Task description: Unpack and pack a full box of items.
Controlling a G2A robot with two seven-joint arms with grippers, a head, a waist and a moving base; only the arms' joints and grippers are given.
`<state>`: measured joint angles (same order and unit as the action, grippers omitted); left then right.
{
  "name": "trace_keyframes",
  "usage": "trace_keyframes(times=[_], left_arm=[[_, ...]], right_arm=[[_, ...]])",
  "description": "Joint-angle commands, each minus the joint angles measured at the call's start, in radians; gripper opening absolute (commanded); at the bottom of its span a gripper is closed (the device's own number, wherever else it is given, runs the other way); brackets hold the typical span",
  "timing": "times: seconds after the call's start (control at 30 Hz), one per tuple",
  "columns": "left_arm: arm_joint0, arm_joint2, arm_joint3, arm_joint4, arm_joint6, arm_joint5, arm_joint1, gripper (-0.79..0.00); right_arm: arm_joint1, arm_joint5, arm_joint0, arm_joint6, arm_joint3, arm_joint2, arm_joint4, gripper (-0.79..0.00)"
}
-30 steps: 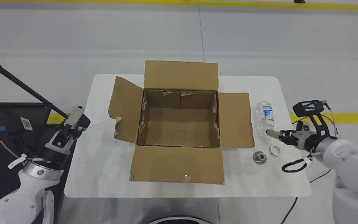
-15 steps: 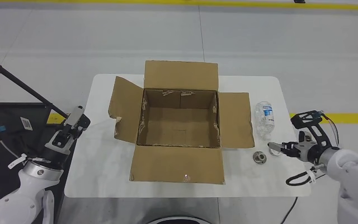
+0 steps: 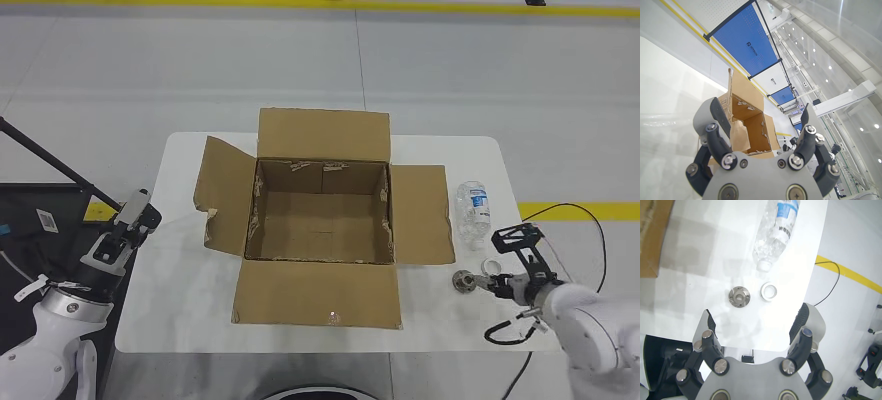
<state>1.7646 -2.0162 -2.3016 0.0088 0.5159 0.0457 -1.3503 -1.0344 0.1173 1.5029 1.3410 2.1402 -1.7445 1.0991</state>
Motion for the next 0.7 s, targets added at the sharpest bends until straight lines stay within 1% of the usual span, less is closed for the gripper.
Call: trace_keyframes(times=[0.0, 0.03, 0.07, 0.13, 0.17, 0.2, 0.23, 0.27, 0.3, 0.37, 0.43, 0.53, 0.67], left_arm=[[0.0, 0.0, 0.0, 0.0, 0.0, 0.0, 0.0, 0.0], [0.0, 0.0, 0.0, 0.0, 0.0, 0.0, 0.0, 0.0], [0.0, 0.0, 0.0, 0.0, 0.0, 0.0, 0.0, 0.0], [0.0, 0.0, 0.0, 0.0, 0.0, 0.0, 0.0, 0.0], [0.0, 0.0, 0.0, 0.0, 0.0, 0.0, 0.0, 0.0], [0.0, 0.0, 0.0, 0.0, 0.0, 0.0, 0.0, 0.0], [0.0, 0.0, 0.0, 0.0, 0.0, 0.0, 0.0, 0.0], [0.0, 0.0, 0.0, 0.0, 0.0, 0.0, 0.0, 0.0], [0.0, 0.0, 0.0, 0.0, 0.0, 0.0, 0.0, 0.0], [0.0, 0.0, 0.0, 0.0, 0.0, 0.0, 0.0, 0.0], [0.0, 0.0, 0.0, 0.0, 0.0, 0.0, 0.0, 0.0], [0.0, 0.0, 0.0, 0.0, 0.0, 0.0, 0.0, 0.0], [0.0, 0.0, 0.0, 0.0, 0.0, 0.0, 0.0, 0.0]], right_arm=[[0.0, -0.008, -0.006, 0.004, -0.024, 0.012, -0.008, -0.175], [0.0, -0.011, -0.009, 0.004, -0.034, 0.017, -0.007, -0.222], [0.0, -0.011, -0.011, 0.003, -0.043, 0.025, -0.01, -0.24], [-0.001, -0.019, -0.015, 0.0, -0.059, 0.039, -0.013, -0.246], [-0.001, -0.022, -0.016, -0.001, -0.065, 0.048, -0.015, -0.305], [-0.001, -0.025, -0.019, -0.002, -0.073, 0.057, -0.018, -0.385], [-0.002, -0.032, -0.023, 0.0, -0.083, 0.065, -0.016, -0.403], [-0.002, -0.037, -0.028, -0.001, -0.092, 0.075, -0.017, -0.413], [-0.003, -0.042, -0.034, -0.001, -0.102, 0.085, -0.016, -0.403], [-0.003, -0.053, -0.049, -0.002, -0.121, 0.103, -0.012, -0.36], [-0.004, -0.058, -0.066, -0.006, -0.144, 0.121, -0.017, -0.403], [-0.005, -0.055, -0.09, -0.006, -0.169, 0.151, -0.02, -0.394], [-0.007, -0.059, -0.121, 0.002, -0.198, 0.194, -0.005, -0.403]])
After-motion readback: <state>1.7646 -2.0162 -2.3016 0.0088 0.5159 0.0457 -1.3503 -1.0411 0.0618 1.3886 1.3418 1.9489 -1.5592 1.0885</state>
